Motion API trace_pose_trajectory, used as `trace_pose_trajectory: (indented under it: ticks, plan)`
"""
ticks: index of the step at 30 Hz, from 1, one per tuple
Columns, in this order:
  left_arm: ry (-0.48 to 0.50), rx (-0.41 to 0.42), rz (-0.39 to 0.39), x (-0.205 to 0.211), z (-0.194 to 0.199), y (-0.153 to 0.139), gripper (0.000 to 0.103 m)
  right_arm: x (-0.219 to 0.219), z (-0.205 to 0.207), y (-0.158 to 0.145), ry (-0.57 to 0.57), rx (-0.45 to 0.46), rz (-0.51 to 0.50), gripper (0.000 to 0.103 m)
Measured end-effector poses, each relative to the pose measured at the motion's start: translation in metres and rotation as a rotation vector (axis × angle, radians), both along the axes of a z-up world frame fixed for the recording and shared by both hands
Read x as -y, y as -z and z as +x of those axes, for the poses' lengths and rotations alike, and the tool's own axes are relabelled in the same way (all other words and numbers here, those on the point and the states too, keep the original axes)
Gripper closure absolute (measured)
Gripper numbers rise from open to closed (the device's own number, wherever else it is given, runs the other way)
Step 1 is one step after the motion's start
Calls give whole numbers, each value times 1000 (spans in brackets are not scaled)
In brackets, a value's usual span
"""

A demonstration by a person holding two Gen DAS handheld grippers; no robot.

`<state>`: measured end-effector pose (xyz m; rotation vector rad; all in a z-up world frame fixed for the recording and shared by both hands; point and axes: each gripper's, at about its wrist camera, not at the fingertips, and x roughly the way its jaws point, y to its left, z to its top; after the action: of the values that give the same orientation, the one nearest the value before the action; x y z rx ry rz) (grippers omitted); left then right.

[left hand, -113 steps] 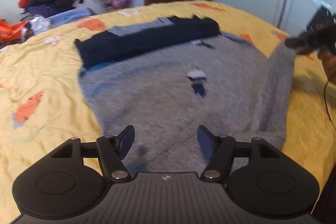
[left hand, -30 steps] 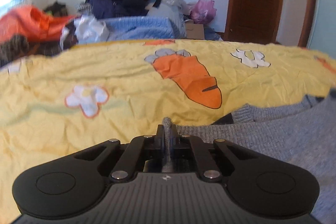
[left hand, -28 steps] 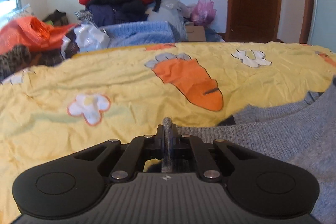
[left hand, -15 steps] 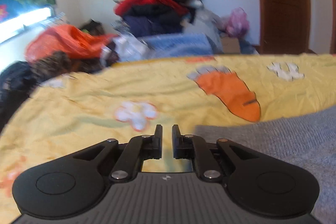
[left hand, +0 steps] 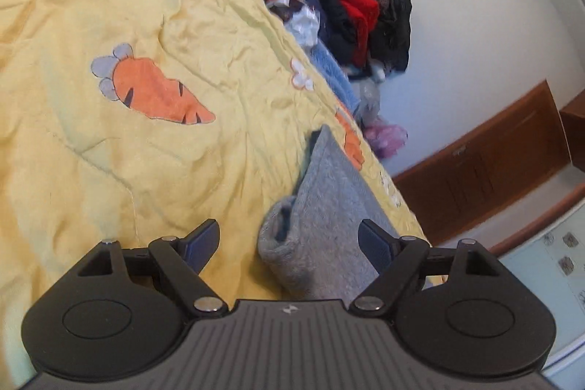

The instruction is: Fold small clothes

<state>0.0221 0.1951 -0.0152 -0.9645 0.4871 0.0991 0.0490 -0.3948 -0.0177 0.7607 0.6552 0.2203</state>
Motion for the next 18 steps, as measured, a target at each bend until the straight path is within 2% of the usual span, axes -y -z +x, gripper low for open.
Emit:
trace_pose_trajectory:
  ticks: [4, 6, 9, 11, 14, 15, 16, 18]
  plan:
    - [74, 79, -191, 15, 26, 12, 19, -32, 27, 5, -27, 6, 58, 26]
    - [92, 100, -211, 23, 43, 14, 19, -49, 47, 7, -24, 4, 85, 26]
    - [86, 126, -301, 24, 61, 20, 19, -69, 71, 7, -1, -8, 140, 28]
    - [69, 121, -280, 24, 67, 19, 20, -79, 78, 7, 23, 8, 111, 31]
    - [81, 94, -212, 27, 72, 16, 28, -78, 78, 16, 97, 25, 103, 58]
    - [72, 74, -183, 28, 72, 17, 41, -75, 79, 22, 116, 11, 117, 77]
    - [58, 42, -146, 28, 72, 19, 62, -70, 82, 28, 108, -17, 129, 88]
    - [22, -29, -84, 28, 71, 26, 88, -62, 82, 35, 72, -14, 165, 88]
